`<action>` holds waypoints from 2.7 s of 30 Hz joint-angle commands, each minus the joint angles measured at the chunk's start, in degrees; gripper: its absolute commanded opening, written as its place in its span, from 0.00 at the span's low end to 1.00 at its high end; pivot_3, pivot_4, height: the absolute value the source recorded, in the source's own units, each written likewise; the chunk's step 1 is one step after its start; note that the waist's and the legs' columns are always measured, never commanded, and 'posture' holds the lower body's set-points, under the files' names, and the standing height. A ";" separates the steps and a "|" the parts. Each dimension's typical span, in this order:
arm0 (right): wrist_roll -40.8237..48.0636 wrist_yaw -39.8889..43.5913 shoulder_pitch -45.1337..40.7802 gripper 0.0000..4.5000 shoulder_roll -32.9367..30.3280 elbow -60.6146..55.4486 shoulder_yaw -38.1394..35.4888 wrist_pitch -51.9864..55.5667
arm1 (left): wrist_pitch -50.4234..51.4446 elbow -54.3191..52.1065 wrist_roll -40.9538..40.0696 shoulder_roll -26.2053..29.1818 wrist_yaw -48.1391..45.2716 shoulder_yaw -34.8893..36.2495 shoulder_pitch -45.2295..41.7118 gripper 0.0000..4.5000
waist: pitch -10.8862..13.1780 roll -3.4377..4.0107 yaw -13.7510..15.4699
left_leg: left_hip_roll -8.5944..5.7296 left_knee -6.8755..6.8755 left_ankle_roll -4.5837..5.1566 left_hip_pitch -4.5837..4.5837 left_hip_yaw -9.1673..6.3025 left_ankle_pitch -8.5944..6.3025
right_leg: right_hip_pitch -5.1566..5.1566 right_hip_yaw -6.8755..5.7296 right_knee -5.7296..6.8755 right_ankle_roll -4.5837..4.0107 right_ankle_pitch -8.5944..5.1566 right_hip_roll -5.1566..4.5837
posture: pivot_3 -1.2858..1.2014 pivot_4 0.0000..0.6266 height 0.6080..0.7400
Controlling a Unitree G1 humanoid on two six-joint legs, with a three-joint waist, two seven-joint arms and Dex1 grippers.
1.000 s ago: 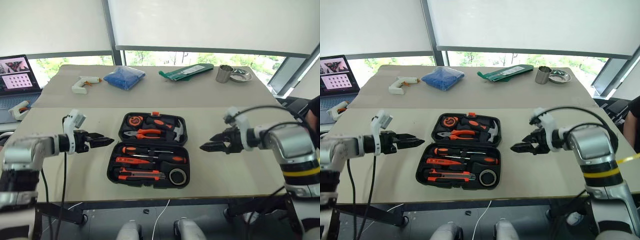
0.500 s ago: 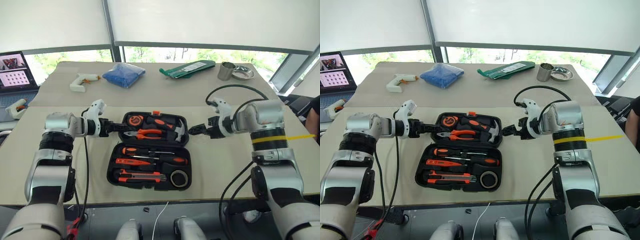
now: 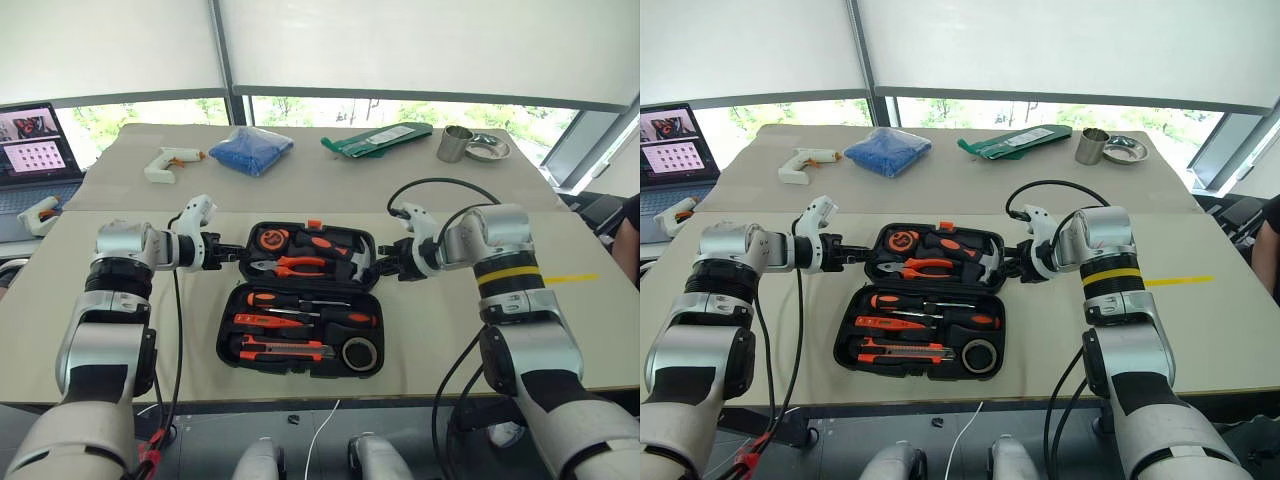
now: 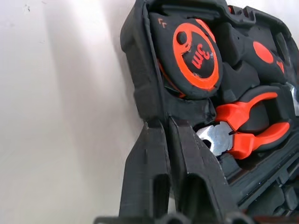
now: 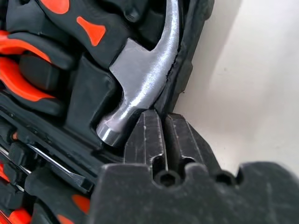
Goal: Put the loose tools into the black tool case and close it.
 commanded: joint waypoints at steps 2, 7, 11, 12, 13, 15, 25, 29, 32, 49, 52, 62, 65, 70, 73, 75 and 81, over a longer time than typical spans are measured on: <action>1.33 -3.58 -0.20 0.00 1.27 3.34 -7.27 -8.08 | -5.35 1.36 -3.94 -2.57 3.61 8.82 0.00 0.00 | -0.01 -0.02 0.09 | -0.01 0.06 0.02 0.02 -0.01 0.01 | 0.04 0.01 -0.02 0.02 0.02 -0.01 | 0.52 0.24 1.00; 3.23 0.97 3.09 0.00 2.01 -5.79 -8.42 -25.06 | -12.79 -5.22 -6.89 -3.21 3.25 15.50 5.27 0.00 | 0.01 -0.02 -0.41 | 0.02 0.43 0.02 -0.10 -0.08 0.04 | -0.09 0.03 0.08 0.02 0.08 0.01 | 0.52 0.24 1.00; -6.26 6.91 12.48 0.00 -3.72 -17.77 3.54 -47.79 | -24.50 -19.68 -5.16 -1.56 -4.71 11.81 17.99 0.00 | 0.01 -0.01 -1.05 | 0.03 0.32 0.01 -0.22 -0.08 0.03 | -0.16 0.08 0.22 0.02 0.09 0.01 | 0.52 0.24 1.00; -8.29 7.91 15.08 0.00 -5.23 -19.92 5.44 -53.66 | -29.22 -22.77 -4.15 -1.14 -6.31 11.05 21.39 0.00 | 0.01 0.00 -1.07 | 0.01 0.32 0.02 -0.29 -0.06 0.02 | -0.22 0.09 0.17 0.03 0.10 0.00 | 0.52 0.24 1.00; -10.04 8.22 17.35 0.00 -6.57 -21.38 6.84 -58.66 | -34.31 -25.12 -3.13 -0.87 -7.39 10.54 24.26 0.00 | 0.00 0.00 -1.04 | 0.01 0.33 0.01 -0.29 -0.06 -0.04 | -0.22 0.10 0.15 0.07 0.09 -0.02 | 0.52 0.24 1.00; -12.72 7.68 22.06 0.00 -8.56 -22.68 8.13 -68.76 | -43.60 -27.51 -1.00 -0.94 -6.52 10.68 28.89 0.00 | 0.00 0.00 -0.93 | 0.00 0.32 0.01 -0.28 -0.04 -0.14 | -0.22 0.12 0.09 0.11 0.06 -0.08 | 0.52 0.24 1.00; -28.24 -3.52 37.91 0.17 -16.03 -15.24 12.66 -107.61 | -70.31 -36.95 -0.40 -1.07 -9.06 11.78 50.24 0.08 | -0.01 0.00 -0.72 | 0.02 0.32 0.20 0.52 0.37 -0.26 | 0.45 0.35 -0.28 0.13 0.04 -0.16 | 0.52 0.24 1.00; -25.77 -4.10 42.07 0.46 -17.45 -17.36 9.62 -107.53 | -68.20 -39.24 -2.40 2.11 -8.58 14.14 55.67 0.40 | 0.02 -0.01 -1.23 | 0.21 -0.17 0.26 1.90 0.47 -0.23 | 1.77 0.33 -0.89 -0.08 -0.31 -0.03 | 0.52 0.24 1.00; -22.36 -2.55 45.46 0.68 -18.72 -21.41 6.29 -104.91 | -61.93 -39.72 -5.30 3.52 -5.97 16.75 55.81 0.64 | 0.03 -0.02 -1.08 | 0.43 -0.21 0.26 1.94 0.45 -0.15 | 1.76 0.32 -0.80 0.26 -0.33 0.06 | 0.52 0.24 1.00; 9.94 21.85 64.70 0.00 -27.12 -56.86 7.25 -69.76 | -50.32 -20.99 2.53 6.42 -13.07 1.38 27.64 0.02 | -0.02 -0.13 0.69 | 0.46 -0.29 0.25 1.93 0.46 -0.16 | 1.81 0.21 -0.89 0.32 -0.37 0.26 | 0.52 0.24 1.00; 4.61 22.98 60.88 0.00 -26.00 -53.03 13.04 -67.20 | -51.04 -13.66 4.97 4.01 -14.97 -1.79 22.35 0.02 | -0.03 -0.17 0.42 | 0.41 -0.30 0.25 1.88 0.45 -0.16 | 1.77 0.24 -0.91 0.28 -0.37 0.28 | 0.52 0.24 1.00; -8.65 16.40 49.61 0.00 -17.67 -42.92 17.74 -73.02 | -47.72 -5.38 5.83 2.21 -20.02 -2.27 20.01 0.02 | -0.01 -0.20 0.42 | 0.39 -0.27 0.27 1.46 0.33 -0.17 | 1.44 0.18 -0.92 -0.03 -0.19 0.33 | 0.52 0.24 1.00; -9.09 12.79 46.20 0.00 -13.63 -38.64 15.37 -74.71 | -46.24 -10.06 3.64 2.67 -21.05 -0.27 24.45 0.02 | -0.01 -0.20 0.02 | 0.40 -0.22 0.27 1.44 0.36 -0.17 | 1.43 0.20 -0.92 -0.02 -0.17 0.31 | 0.52 0.24 1.00; -12.29 11.48 40.05 0.00 -10.56 -29.88 15.73 -79.02 | -42.99 -19.86 1.16 3.23 -20.84 1.68 31.57 0.02 | -0.01 -0.19 0.14 | 0.43 -0.21 0.26 1.45 0.39 -0.16 | 1.35 0.23 -0.80 -0.05 -0.15 0.30 | 0.52 0.24 1.00; -14.41 11.60 36.80 0.00 -10.11 -24.73 15.98 -81.59 | -42.16 -24.48 0.55 3.30 -17.31 3.56 34.38 0.02 | -0.01 -0.19 0.25 | 0.43 -0.21 0.26 1.34 0.37 -0.16 | 1.24 0.22 -0.81 -0.08 -0.14 0.30 | 0.52 0.24 1.00; -14.55 11.78 35.80 0.00 -9.83 -22.86 15.44 -82.22 | -43.15 -25.42 1.10 3.58 -14.67 4.94 35.10 0.02 | -0.01 -0.19 0.36 | 0.39 -0.21 0.26 1.24 0.39 -0.16 | 1.13 0.24 -0.79 -0.08 -0.13 0.26 | 0.52 0.24 1.00; -11.49 14.32 39.93 0.00 -12.96 -25.75 11.61 -81.33 | -36.35 -32.18 -3.42 9.40 -18.18 6.93 31.56 0.02 | 0.00 -0.19 0.55 | 0.40 -0.21 0.26 1.04 0.34 -0.16 | 0.98 0.19 -0.78 -0.11 -0.12 0.27 | 0.52 0.24 1.00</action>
